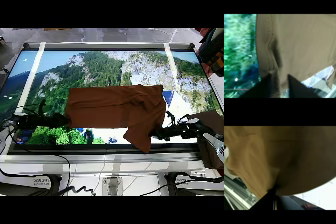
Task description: Fold the clothes and pants, and hang the long-sleeved shirts on hangers.
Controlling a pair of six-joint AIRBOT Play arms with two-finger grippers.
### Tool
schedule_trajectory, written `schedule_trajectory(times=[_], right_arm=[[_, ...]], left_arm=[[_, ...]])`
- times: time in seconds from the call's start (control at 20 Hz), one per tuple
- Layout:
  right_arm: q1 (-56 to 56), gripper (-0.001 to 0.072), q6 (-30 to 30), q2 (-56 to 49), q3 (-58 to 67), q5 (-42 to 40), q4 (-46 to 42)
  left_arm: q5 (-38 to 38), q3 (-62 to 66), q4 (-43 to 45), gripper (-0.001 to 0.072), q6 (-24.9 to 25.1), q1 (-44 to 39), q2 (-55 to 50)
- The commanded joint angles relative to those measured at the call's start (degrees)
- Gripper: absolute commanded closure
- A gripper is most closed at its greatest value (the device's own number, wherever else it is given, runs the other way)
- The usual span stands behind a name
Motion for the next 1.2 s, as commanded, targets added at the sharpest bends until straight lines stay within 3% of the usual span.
schedule_trajectory(times=[0.0, 0.1, 0.15, 0.4, 0.45, 0.5, 0.55, 0.75, 0.8, 0.9, 1.15], right_arm=[[0.48, 0.0702, -0.98, 0.07, 1.38, 0.87, 1.18], [0.48, 0.0703, -0.98, 0.07, 3.06, 1.6, 1.4], [0.48, 0.0703, -0.96, 0.07, 3.78, 1.86, 1.57], [0.48, 0.0702, -0.96, 1.18, 5.14, 2.19, 1.25], [0.48, 0.0703, -0.96, 1.64, 5.14, 2.16, 1.29], [0.48, 0.0702, -0.96, 1.99, 5.14, 2.27, 1.27], [0.48, 0.0702, -0.98, 2.23, 5.14, 2.34, 1.27], [0.48, 0.0703, -0.98, 2.29, 5.14, 2.29, 1.27], [0.48, 0.0702, -0.98, 2.29, 5.14, 2.29, 1.29], [0.48, 0.0702, -0.96, 2.32, 5.14, 2.23, 1.31], [0.48, 0.0703, -0.98, 2.32, 5.14, 2.27, 1.33]], left_arm=[[-2.6, 1.51, -0.42, 0.0604, 0.74, -0.9, -0.63], [-4.33, 3.69, -0.44, 0.0611, 0.5, 0.11, -0.31], [-5.42, 4.72, -0.39, 0.0696, 0.55, 0.48, -0.13], [-8.31, 7.43, 1.09, 0.0693, 0.57, 1.16, 3.65], [-8.2, 7.43, 2.86, 0.0562, 0.57, 1.64, 4.42], [-8.26, 7.43, 5.11, 0.0197, 0.5, 2.25, 4.87], [-8.37, 7.41, 7.34, 0.0014, -0.87, 2.89, 5.03], [-8.33, 6.88, 20.52, 0.0029, -6.25, 3.08, 4.94], [-8.24, 6.36, 20.24, 0.0064, -6.19, 3.06, 4.85], [-7.91, 5.6, 19.08, 0.0247, -6.19, 2.64, 4.13], [-3.65, 5.31, 16.5, 0.0254, -7.93, -0.26, -0.24]])
